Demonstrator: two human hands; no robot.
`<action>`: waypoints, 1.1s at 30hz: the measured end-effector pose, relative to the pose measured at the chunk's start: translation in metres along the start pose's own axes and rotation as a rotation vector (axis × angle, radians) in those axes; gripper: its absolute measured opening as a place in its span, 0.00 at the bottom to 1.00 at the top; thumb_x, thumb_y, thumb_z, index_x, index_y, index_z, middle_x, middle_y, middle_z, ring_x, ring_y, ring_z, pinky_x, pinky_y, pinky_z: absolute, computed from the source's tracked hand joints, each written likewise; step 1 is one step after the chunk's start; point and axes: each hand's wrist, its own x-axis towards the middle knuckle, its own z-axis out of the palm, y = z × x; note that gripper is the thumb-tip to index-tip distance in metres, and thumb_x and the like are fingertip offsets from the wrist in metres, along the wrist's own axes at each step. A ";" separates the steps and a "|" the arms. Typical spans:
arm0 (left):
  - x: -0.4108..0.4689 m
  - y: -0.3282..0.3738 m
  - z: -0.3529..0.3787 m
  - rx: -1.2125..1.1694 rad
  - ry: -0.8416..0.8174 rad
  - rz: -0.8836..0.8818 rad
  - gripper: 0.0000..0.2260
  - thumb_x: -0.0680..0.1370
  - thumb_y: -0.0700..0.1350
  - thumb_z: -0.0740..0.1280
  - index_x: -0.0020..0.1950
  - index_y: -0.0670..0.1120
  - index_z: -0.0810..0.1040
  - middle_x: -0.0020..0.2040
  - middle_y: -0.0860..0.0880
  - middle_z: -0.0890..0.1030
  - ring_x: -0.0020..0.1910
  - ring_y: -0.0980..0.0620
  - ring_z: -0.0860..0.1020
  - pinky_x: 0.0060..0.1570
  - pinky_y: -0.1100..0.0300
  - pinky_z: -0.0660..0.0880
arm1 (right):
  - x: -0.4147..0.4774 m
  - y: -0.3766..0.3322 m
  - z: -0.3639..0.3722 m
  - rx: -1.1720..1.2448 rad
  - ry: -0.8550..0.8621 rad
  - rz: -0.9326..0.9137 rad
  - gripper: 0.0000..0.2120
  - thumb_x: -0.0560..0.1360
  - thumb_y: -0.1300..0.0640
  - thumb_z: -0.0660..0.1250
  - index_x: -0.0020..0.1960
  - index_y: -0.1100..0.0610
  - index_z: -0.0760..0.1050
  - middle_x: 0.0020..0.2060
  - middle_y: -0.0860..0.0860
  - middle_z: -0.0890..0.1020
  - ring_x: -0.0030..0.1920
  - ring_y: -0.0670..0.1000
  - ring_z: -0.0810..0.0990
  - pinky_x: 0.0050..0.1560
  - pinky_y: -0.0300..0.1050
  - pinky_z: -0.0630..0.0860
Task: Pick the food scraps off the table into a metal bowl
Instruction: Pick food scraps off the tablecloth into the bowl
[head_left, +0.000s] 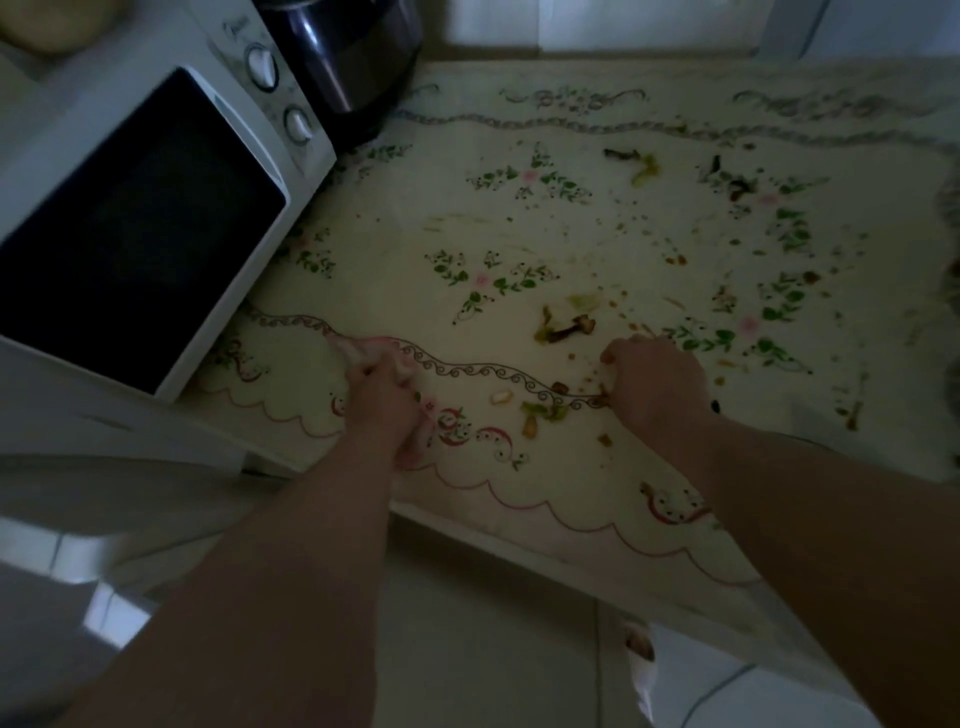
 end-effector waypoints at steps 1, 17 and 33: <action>-0.013 0.012 0.007 0.076 -0.033 0.116 0.23 0.79 0.41 0.62 0.74 0.52 0.65 0.75 0.48 0.57 0.58 0.50 0.70 0.44 0.64 0.72 | -0.001 0.001 -0.001 0.025 -0.012 -0.004 0.18 0.77 0.58 0.62 0.66 0.51 0.72 0.60 0.53 0.78 0.62 0.55 0.74 0.59 0.51 0.72; -0.089 0.102 0.072 0.034 -0.233 0.492 0.23 0.79 0.39 0.61 0.74 0.51 0.67 0.69 0.48 0.67 0.65 0.47 0.68 0.64 0.57 0.68 | -0.022 0.034 -0.026 0.109 0.020 0.048 0.24 0.74 0.66 0.61 0.68 0.51 0.71 0.63 0.54 0.77 0.63 0.55 0.74 0.58 0.50 0.73; 0.045 -0.014 -0.014 0.502 -0.061 0.270 0.30 0.82 0.51 0.55 0.80 0.46 0.45 0.80 0.46 0.43 0.76 0.39 0.51 0.71 0.45 0.59 | 0.033 -0.118 0.007 0.092 -0.178 -0.198 0.22 0.78 0.61 0.59 0.72 0.54 0.67 0.70 0.54 0.70 0.70 0.55 0.67 0.68 0.48 0.68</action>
